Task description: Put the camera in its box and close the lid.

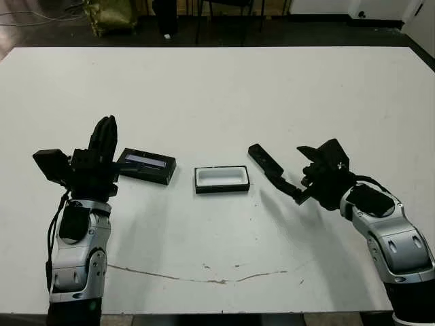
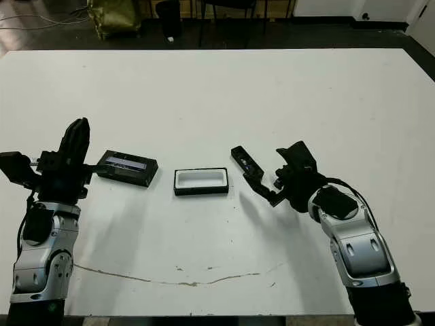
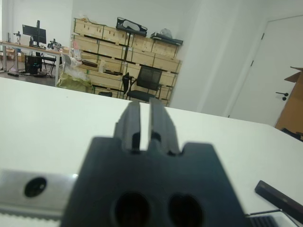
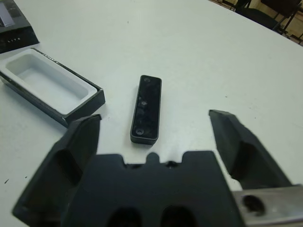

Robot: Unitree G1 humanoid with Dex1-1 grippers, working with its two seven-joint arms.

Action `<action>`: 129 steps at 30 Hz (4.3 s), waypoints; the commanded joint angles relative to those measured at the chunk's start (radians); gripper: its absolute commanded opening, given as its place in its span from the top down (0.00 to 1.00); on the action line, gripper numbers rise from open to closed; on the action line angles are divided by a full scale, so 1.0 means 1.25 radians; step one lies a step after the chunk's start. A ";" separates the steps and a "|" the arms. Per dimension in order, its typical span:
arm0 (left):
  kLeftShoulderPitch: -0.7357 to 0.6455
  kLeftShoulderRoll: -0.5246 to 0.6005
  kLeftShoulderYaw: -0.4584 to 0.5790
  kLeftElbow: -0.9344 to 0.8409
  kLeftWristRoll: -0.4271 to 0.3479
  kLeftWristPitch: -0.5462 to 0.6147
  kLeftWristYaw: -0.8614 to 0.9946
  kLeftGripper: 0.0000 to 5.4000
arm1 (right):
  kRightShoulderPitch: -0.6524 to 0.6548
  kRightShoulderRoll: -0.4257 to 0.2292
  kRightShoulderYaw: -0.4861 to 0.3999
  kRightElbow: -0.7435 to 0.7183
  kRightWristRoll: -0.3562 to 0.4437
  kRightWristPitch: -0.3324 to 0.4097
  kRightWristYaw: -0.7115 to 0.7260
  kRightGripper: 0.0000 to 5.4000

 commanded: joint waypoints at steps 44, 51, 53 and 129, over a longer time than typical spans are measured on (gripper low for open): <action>0.014 0.006 0.002 0.015 0.000 0.006 -0.003 1.00 | 0.011 0.079 0.018 0.102 0.017 0.035 -0.038 0.11; 0.014 0.004 0.003 0.019 -0.004 -0.001 -0.010 1.00 | 0.046 0.133 -0.020 0.109 0.032 0.009 -0.095 0.41; 0.015 0.005 0.003 0.021 -0.003 -0.002 -0.010 1.00 | 0.053 0.156 -0.041 0.115 0.049 0.010 -0.112 0.49; 0.020 0.003 0.000 0.035 -0.005 -0.017 -0.017 1.00 | -0.564 -0.033 0.148 0.686 -0.066 -0.315 0.621 0.99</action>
